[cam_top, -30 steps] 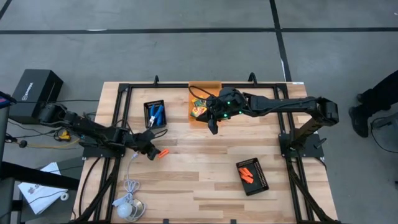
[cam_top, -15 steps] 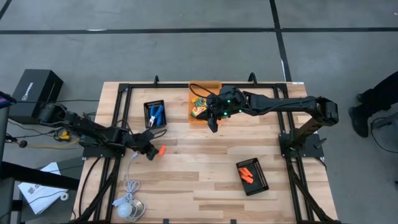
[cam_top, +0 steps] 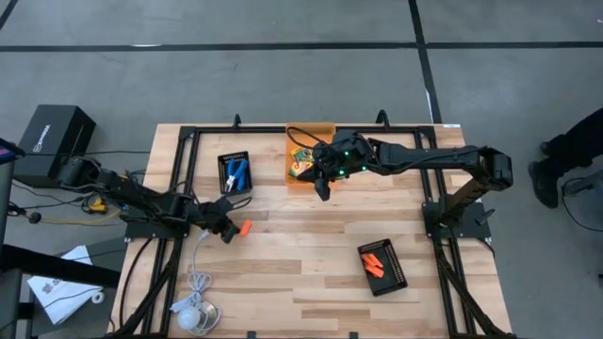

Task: Pick & Place School Supplies
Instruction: Put the orange eraser into the bottom black bin

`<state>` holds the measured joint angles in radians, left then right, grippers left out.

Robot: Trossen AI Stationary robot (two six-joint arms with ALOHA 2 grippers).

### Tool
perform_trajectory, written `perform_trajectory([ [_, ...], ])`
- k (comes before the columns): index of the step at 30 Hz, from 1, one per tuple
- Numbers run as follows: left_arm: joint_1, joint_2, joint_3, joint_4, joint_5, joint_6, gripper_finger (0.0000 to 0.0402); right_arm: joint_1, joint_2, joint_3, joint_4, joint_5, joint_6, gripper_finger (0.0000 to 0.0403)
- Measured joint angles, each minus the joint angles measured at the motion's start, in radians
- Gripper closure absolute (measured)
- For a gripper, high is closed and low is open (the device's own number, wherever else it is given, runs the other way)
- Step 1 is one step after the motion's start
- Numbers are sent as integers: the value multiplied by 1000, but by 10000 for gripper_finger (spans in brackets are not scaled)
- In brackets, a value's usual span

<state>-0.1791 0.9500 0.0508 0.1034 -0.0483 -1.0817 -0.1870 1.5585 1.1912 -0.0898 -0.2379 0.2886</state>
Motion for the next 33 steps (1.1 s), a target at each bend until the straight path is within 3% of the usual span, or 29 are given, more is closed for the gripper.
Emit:
perform_trajectory([
  [33, 1, 1, 6, 13, -24, -32, 402, -12, 0, 0, 1, 0, 0, 403],
])
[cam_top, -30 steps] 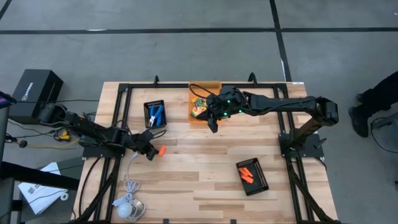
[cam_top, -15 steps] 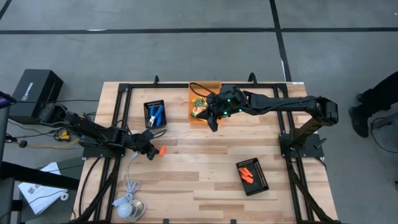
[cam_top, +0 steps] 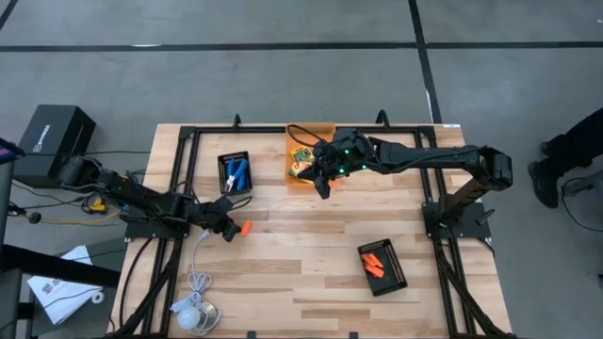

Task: Pick & Place School Supplies
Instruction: Put the orange eraser into the bottom black bin

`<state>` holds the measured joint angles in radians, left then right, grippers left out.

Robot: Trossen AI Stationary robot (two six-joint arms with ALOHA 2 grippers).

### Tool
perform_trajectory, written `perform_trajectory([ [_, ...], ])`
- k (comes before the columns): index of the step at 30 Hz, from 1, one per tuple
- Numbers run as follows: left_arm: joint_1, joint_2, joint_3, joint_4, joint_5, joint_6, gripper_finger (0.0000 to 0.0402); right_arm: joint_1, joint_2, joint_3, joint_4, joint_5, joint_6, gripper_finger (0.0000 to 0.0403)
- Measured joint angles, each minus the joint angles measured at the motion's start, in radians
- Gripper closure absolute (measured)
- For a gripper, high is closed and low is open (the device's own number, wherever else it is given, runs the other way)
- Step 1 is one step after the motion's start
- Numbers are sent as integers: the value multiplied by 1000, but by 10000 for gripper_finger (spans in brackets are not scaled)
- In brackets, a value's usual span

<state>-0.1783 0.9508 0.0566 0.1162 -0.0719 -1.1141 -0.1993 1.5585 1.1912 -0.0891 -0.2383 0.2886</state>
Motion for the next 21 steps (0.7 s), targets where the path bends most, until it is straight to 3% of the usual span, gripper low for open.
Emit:
perform_trajectory([
  [21, 0, 0, 0, -1, -3, -28, 402, 0, 0, 0, 0, 0, -8, 403],
])
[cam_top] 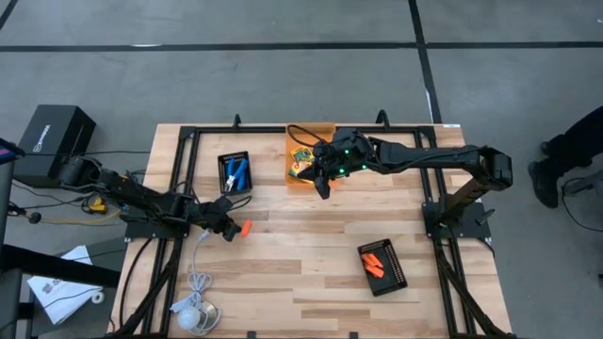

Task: Pick & Place School Supplies
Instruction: Put the orange eraser into the bottom black bin

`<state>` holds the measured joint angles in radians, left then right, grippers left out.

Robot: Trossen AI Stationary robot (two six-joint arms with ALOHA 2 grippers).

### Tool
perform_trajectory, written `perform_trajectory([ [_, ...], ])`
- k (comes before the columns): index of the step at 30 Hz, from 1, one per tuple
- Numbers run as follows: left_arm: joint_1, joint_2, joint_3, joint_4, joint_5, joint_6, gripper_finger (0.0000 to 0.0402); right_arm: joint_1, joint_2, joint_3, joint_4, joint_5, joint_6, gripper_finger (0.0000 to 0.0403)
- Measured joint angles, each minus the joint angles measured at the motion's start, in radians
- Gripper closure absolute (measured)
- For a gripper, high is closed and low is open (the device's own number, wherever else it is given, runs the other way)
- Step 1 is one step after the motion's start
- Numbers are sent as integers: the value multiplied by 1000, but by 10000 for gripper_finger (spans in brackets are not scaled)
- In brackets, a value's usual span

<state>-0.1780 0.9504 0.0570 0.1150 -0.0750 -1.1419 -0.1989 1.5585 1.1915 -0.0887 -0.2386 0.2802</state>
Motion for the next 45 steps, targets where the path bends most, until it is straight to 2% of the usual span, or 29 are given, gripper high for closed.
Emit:
perform_trajectory([
  [25, 0, -2, 30, 2, -21, 0, 402, 0, 0, 0, 18, 0, 0, 403],
  [33, 3, -1, 109, 22, -30, 96, 402, 0, 0, 0, 18, 0, -2, 403],
  [45, 17, 74, 85, 27, -5, 91, 402, 0, 0, 0, 22, -23, -8, 403],
])
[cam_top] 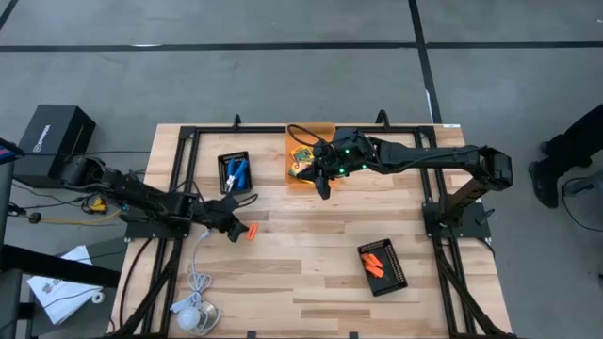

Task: Pick & Place School Supplies
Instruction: Put the orange eraser into the bottom black bin

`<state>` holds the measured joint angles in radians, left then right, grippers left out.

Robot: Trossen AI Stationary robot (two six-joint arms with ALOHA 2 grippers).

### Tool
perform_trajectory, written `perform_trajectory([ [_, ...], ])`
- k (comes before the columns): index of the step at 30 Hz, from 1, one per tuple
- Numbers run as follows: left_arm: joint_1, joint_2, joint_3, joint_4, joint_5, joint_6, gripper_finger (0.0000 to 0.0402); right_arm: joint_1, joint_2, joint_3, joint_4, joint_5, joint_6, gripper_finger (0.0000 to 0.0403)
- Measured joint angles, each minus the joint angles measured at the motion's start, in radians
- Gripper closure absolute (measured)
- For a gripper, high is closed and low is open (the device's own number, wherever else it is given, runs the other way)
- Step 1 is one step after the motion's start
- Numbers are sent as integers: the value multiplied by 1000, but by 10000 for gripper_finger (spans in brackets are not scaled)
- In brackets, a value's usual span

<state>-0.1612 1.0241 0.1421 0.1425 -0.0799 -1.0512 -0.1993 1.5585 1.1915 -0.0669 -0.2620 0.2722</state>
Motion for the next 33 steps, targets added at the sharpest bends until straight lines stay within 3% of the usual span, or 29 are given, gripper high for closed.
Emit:
perform_trajectory([
  [21, 0, 3, 0, 14, -5, 0, 402, 0, 0, 0, 1, 0, -2, 403],
  [33, 0, 163, 3, 159, 3, -25, 402, 0, 0, 0, 2, 0, -1, 403],
])
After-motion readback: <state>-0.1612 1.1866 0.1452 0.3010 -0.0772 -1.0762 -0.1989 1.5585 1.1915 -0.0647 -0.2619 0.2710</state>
